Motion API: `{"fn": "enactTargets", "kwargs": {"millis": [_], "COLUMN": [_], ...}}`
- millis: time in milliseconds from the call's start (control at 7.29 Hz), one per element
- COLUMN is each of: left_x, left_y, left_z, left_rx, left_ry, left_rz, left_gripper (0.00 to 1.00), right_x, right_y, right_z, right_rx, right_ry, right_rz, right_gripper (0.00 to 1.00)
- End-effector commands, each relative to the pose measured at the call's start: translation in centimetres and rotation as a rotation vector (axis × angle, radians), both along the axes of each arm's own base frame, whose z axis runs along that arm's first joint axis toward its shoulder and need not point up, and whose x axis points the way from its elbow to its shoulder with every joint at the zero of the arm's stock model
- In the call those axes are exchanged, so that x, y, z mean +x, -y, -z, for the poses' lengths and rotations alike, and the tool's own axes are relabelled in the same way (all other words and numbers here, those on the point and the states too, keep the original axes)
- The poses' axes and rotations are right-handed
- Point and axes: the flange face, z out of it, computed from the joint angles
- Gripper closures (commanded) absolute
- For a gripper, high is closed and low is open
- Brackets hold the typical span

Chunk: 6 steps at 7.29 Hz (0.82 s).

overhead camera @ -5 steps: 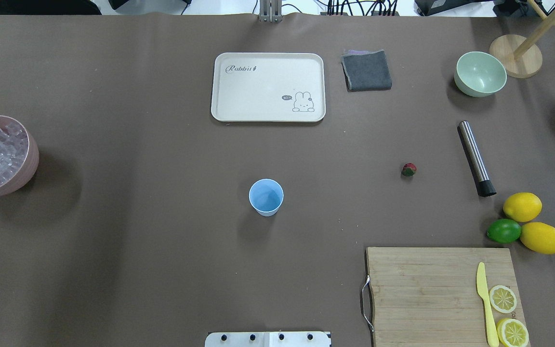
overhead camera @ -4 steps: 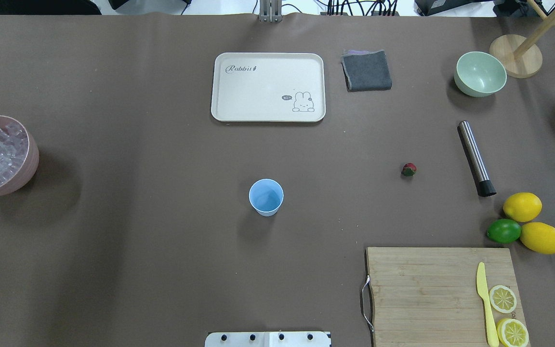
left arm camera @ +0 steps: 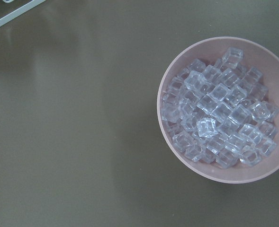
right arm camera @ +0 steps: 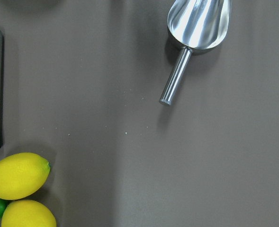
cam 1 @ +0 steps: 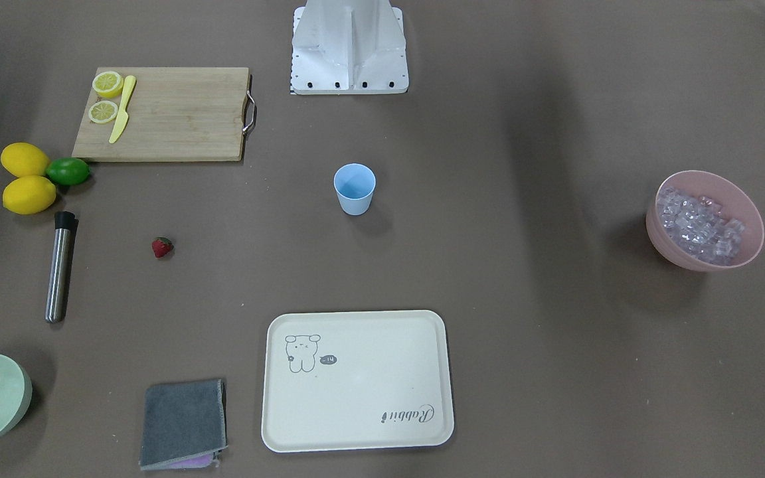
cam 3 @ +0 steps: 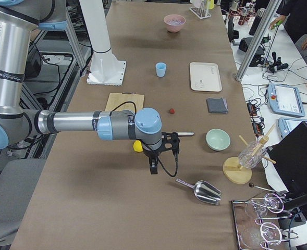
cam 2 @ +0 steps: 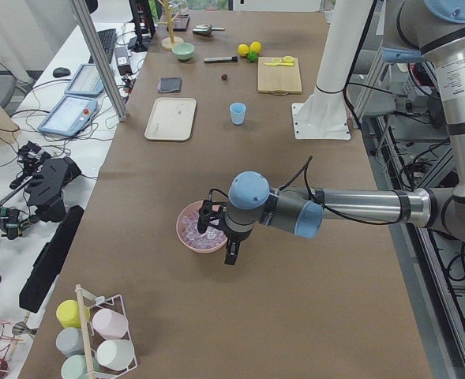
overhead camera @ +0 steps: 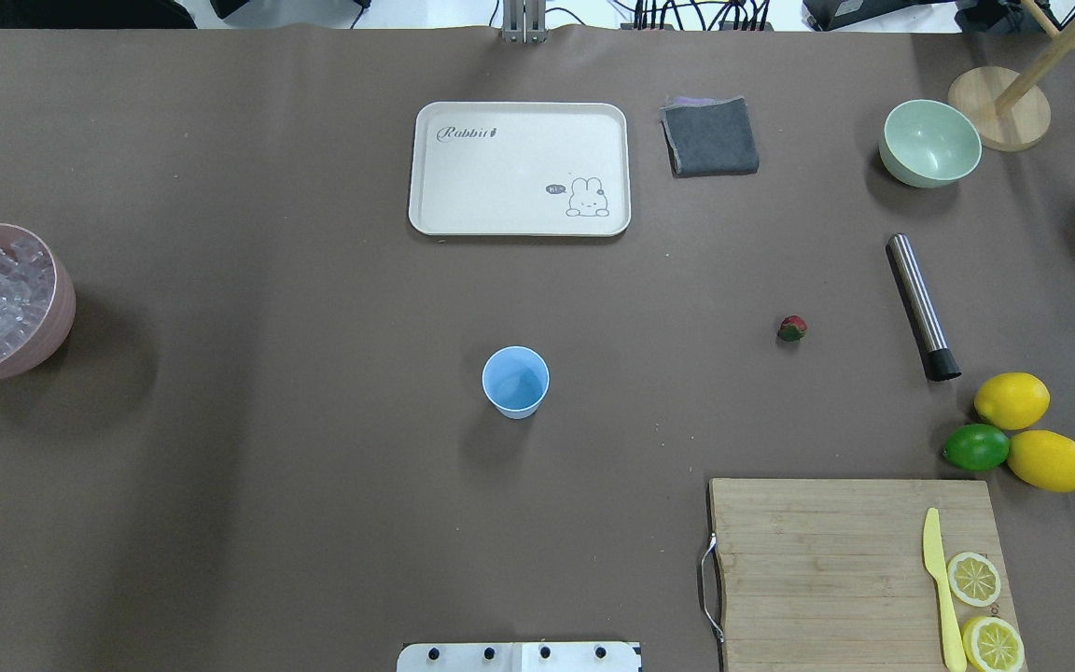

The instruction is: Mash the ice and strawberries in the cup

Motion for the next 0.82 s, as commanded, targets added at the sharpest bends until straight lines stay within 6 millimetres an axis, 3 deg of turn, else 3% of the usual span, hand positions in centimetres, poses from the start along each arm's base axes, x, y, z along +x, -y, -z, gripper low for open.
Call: {"fn": "enactTargets", "kwargs": {"millis": [0,686], "left_x": [0.0,0.1], "left_y": [-0.2,0.5], "left_z": [-0.2,1.0], "left_rx": [-0.011,0.061], "left_ry": [-0.002,-0.006], "left_rz": [0.004,0.004], "left_gripper": [0.02,0.03], "right_x": [0.0,-0.2], "right_y": [-0.3,-0.4], "right_z": [-0.1,-0.1], "right_rx": [-0.003,-0.011], "right_ry": [0.003,0.033], "right_rz": [0.001,-0.001], "right_gripper": [0.00,0.00]}}
